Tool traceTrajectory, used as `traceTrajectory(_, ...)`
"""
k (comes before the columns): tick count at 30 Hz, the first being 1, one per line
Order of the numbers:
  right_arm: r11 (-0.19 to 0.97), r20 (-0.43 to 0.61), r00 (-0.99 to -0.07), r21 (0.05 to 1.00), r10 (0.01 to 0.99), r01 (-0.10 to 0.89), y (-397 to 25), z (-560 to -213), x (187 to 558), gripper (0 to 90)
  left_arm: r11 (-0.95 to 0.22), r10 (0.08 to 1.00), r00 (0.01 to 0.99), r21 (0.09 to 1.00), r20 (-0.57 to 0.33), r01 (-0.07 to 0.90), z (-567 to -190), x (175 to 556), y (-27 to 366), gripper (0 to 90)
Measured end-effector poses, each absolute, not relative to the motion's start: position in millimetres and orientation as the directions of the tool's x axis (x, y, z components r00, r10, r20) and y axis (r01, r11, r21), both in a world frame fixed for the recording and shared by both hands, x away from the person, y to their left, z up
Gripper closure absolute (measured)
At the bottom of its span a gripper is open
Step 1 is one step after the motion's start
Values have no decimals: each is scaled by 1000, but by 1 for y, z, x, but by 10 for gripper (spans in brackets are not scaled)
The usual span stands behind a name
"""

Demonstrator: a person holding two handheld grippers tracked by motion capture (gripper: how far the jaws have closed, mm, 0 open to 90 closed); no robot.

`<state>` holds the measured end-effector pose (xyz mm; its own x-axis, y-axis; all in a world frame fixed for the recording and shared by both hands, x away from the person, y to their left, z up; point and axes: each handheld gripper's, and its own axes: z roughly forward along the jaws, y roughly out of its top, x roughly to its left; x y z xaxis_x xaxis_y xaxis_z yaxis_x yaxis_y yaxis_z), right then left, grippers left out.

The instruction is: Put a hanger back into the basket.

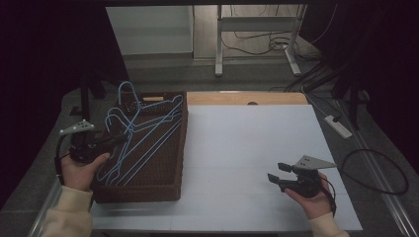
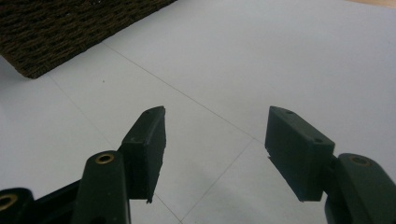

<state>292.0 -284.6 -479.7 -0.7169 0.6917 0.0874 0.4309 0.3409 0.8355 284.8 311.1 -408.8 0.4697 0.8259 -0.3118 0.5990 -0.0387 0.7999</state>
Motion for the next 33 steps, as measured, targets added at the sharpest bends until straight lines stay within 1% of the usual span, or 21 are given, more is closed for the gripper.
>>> traceTrajectory(7,341,88,-717,835,692,431,-285,-480,292,393,-87,833,450,728,-322,680,-429,303,306,865)
traceTrajectory(10,342,88,-716,834,692,433,-285,-480,292,393,-70,829,435,708,-350,703,-435,307,306,865)
traceTrajectory(14,340,88,-716,835,693,432,-285,-480,292,393,-111,883,374,648,-284,754,-441,311,305,862)
traceTrajectory(17,344,87,-718,833,691,433,-285,-480,292,393,-115,905,342,629,-252,769,-442,313,305,849)
traceTrajectory(18,345,88,-718,833,690,433,-284,-480,292,393,-126,914,337,633,-225,764,-442,314,304,832)
traceTrajectory(20,345,87,-718,832,691,433,-284,-480,292,393,-130,920,332,637,-209,760,-441,314,304,752)
traceTrajectory(21,346,86,-718,833,690,432,-284,-479,292,393,-135,924,332,652,-189,746,-439,314,303,668)
traceTrajectory(22,345,87,-719,833,690,432,-285,-479,292,393,-139,923,340,666,-181,733,-437,312,302,612)
traceTrajectory(23,342,88,-718,835,690,431,-285,-479,292,393,-141,919,353,687,-178,713,-434,309,302,557)
traceTrajectory(24,342,88,-718,835,690,431,-285,-479,292,393,-141,919,353,687,-178,713,-434,309,302,517)
traceTrajectory(25,341,89,-718,835,690,431,-285,-479,292,392,-142,910,375,720,-174,679,-429,303,300,473)
traceTrajectory(26,341,89,-718,835,690,432,-285,-479,292,392,-144,892,415,760,-177,634,-422,293,297,456)
traceTrajectory(29,345,88,-720,833,688,432,-284,-479,292,390,-152,851,491,807,-188,571,-412,274,286,407)
traceTrajectory(33,348,87,-721,832,687,431,-284,-479,292,383,-171,821,545,840,-167,515,-407,255,272,359)
